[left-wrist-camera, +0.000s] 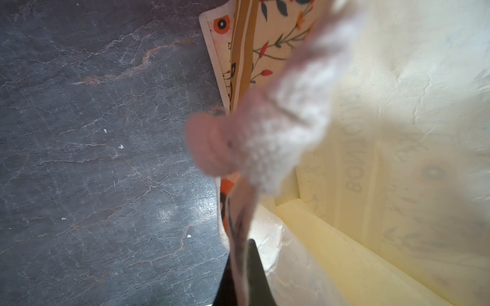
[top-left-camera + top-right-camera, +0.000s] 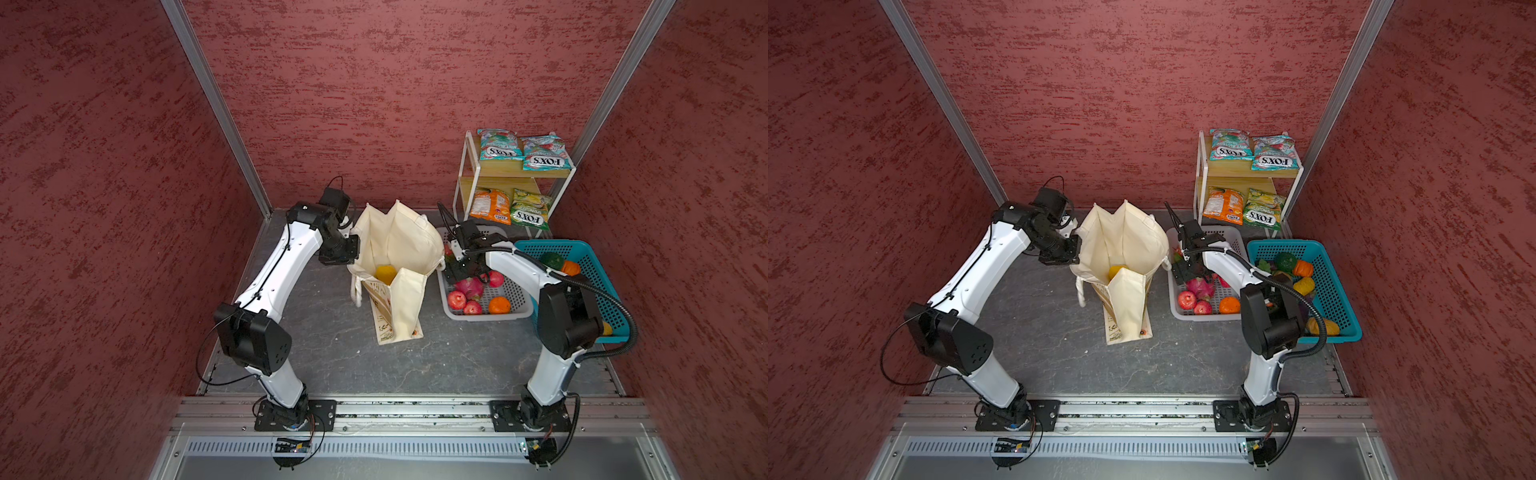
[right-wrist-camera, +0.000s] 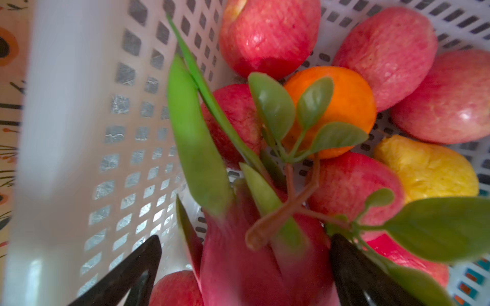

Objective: Place the food into the grocery bag and tie it
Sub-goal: 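Lower the right gripper and grasp the pink dragon fruit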

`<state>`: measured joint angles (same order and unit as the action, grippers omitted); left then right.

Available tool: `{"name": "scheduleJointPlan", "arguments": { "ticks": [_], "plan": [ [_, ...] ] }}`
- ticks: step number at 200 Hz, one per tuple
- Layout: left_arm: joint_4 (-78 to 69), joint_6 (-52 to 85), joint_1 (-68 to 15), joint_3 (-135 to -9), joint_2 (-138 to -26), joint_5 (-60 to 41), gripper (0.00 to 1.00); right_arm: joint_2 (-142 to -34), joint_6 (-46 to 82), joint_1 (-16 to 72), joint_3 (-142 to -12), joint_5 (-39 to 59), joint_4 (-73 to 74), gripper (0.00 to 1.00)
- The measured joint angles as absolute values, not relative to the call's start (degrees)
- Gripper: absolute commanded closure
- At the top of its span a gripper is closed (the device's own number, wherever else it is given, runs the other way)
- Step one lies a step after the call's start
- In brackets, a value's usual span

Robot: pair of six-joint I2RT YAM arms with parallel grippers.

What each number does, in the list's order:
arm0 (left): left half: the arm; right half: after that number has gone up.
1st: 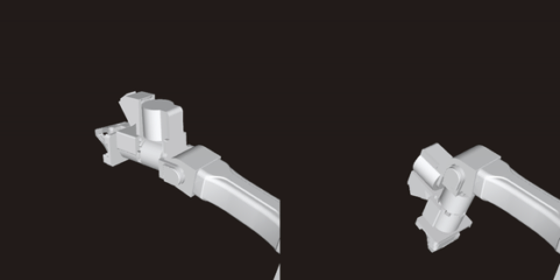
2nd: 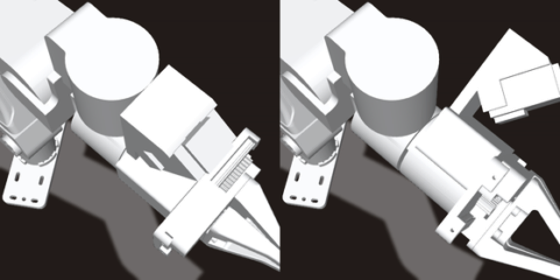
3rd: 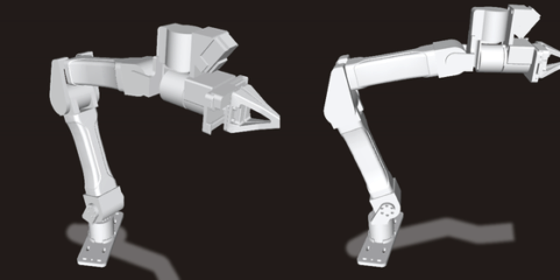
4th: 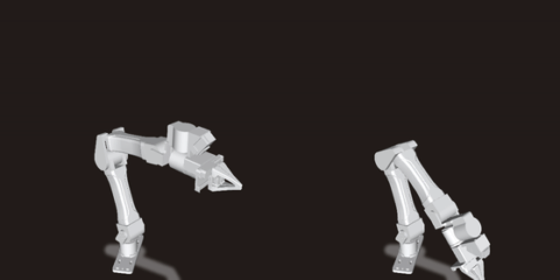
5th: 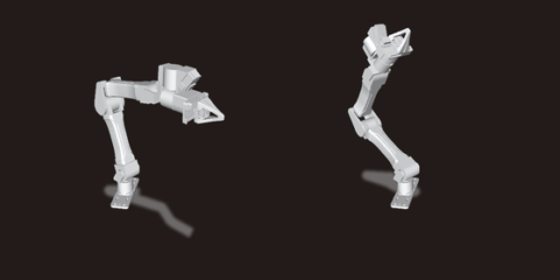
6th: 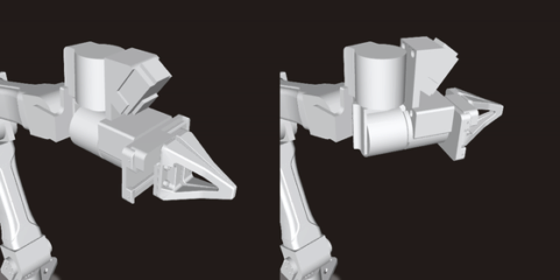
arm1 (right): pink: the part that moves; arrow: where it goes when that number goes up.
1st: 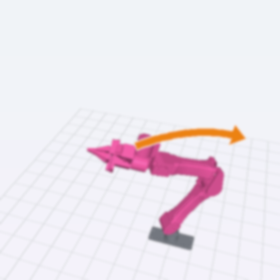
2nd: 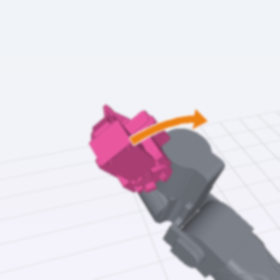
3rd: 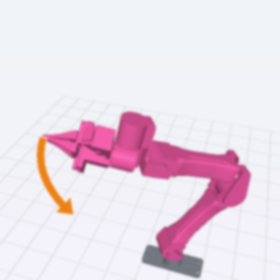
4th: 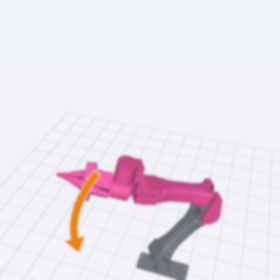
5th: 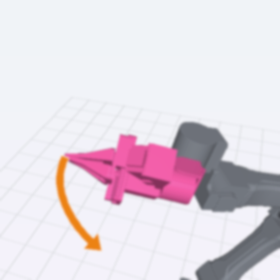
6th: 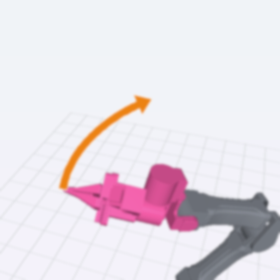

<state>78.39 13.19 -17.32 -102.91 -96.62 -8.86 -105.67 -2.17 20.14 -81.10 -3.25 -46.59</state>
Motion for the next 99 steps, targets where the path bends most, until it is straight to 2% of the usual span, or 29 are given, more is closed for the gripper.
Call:
{"name": "scheduleJointPlan", "arguments": {
  "ticks": [55, 99],
  "plan": [
    [78.41, 13.17, -17.32, -102.91, -96.62, -8.86, 1.00, -106.87, -1.87, 20.16, -81.06, -6.63, -46.48, 0.01],
    [78.41, 13.17, -17.32, -102.91, -96.62, -8.86, 1.00, -107.04, -1.02, 20.18, -81.06, -8.25, -46.46, 0.11]
  ]
}}
